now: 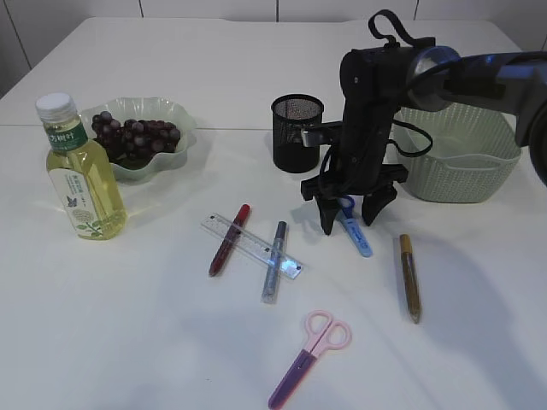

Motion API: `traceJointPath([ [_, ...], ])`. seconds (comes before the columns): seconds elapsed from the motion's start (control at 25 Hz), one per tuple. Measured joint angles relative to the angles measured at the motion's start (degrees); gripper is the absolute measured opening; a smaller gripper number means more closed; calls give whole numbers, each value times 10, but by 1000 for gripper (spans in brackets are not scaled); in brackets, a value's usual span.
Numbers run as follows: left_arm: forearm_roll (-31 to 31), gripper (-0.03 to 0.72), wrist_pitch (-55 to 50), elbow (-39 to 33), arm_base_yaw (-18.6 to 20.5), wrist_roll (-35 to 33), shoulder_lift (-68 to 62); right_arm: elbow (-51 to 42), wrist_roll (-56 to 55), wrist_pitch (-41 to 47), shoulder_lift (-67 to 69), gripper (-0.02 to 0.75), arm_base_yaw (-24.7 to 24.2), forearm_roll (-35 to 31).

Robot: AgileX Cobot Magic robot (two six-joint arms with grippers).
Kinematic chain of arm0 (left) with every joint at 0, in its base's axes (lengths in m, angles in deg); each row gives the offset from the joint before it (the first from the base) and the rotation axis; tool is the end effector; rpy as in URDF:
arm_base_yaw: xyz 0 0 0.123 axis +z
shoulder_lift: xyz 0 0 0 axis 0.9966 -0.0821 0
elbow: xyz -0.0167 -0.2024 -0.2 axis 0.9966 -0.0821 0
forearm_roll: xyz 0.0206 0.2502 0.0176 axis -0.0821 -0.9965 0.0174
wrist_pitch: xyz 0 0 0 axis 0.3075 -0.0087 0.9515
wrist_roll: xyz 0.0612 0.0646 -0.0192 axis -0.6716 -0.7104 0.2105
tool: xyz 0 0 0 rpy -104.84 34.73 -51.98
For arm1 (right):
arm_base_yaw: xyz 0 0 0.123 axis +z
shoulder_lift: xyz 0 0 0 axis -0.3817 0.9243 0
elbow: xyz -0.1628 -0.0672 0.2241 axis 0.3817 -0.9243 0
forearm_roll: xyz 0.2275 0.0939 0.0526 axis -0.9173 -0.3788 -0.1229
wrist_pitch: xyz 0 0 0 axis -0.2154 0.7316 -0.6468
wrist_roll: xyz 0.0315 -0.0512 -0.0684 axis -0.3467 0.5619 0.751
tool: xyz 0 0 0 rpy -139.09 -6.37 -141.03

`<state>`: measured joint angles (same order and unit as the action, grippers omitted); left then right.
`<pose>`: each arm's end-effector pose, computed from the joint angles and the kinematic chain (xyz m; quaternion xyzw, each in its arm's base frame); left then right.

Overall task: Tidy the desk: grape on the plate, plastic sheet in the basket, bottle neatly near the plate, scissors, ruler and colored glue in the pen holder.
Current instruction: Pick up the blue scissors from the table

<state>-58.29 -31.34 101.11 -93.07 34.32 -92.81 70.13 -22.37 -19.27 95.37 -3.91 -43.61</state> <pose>0.0919 -0.0333 0.3099 -0.0470 0.9662 -0.1563 0.1997 0.4609 0.1591 0.1291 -0.1430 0.9893 0.0266 0.0116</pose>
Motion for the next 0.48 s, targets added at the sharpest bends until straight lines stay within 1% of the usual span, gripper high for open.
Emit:
traceJointPath([
  [0.48, 1, 435, 0, 0, 0, 0, 0, 0, 0, 0, 0, 575, -14, -4],
])
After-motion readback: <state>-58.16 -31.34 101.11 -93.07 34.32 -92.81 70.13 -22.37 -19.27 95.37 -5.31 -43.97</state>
